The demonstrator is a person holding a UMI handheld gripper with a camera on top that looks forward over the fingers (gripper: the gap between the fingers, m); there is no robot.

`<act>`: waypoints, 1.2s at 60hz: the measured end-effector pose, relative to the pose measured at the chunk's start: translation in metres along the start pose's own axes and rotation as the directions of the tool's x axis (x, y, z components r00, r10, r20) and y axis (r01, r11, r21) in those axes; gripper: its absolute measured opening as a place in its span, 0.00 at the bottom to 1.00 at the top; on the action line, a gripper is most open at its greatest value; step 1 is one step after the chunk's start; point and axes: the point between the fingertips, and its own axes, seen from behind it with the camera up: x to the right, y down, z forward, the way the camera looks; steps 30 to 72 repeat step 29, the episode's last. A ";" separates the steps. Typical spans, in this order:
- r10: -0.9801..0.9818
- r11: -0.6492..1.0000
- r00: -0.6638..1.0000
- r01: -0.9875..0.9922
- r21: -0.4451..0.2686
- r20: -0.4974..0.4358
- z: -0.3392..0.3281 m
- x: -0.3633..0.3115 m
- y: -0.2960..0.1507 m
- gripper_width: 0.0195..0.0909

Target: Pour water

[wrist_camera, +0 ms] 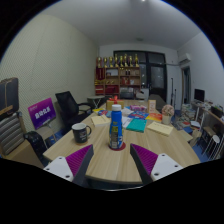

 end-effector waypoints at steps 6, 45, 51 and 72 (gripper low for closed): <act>0.002 1.000 1.000 -0.002 0.017 0.008 -0.045 -0.005 0.000 0.90; -0.018 0.996 0.999 0.015 0.091 0.032 -0.142 -0.012 -0.002 0.90; -0.018 0.996 0.999 0.015 0.091 0.032 -0.142 -0.012 -0.002 0.90; -0.018 0.996 0.999 0.015 0.091 0.032 -0.142 -0.012 -0.002 0.90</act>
